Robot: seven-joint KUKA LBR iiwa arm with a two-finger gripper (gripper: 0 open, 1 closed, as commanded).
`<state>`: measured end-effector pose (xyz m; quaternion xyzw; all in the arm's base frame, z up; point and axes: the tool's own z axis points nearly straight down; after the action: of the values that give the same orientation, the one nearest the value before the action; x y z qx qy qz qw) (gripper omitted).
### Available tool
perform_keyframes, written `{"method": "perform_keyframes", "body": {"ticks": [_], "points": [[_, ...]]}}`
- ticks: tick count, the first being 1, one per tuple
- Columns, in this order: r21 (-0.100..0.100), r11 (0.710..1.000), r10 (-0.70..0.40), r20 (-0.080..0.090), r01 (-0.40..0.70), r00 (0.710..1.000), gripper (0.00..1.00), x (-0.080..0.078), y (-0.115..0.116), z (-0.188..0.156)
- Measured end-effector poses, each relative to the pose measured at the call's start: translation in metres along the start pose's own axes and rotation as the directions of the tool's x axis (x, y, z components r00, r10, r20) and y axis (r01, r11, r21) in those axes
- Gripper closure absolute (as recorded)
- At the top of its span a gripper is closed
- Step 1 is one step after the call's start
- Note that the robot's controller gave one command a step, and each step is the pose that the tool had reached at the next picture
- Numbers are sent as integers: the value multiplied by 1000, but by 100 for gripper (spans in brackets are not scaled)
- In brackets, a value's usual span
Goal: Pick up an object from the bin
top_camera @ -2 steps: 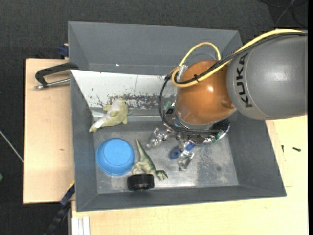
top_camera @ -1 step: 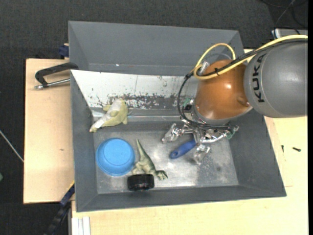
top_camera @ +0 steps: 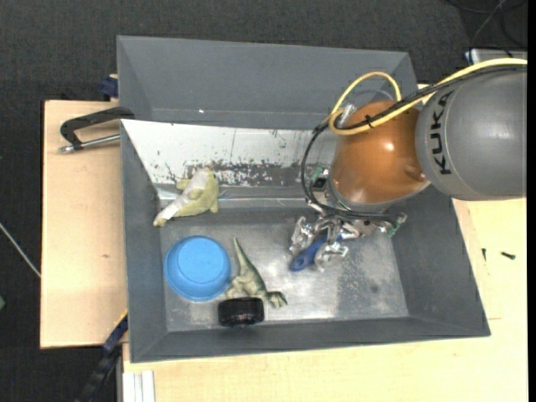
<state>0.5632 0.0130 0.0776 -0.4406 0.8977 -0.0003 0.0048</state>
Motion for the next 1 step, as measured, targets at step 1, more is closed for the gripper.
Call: {"method": "perform_keyframes", "body": {"ticks": [1], "points": [[5, 1000, -29, 2, 29, 1000, 100, -9, -3, -107]]}}
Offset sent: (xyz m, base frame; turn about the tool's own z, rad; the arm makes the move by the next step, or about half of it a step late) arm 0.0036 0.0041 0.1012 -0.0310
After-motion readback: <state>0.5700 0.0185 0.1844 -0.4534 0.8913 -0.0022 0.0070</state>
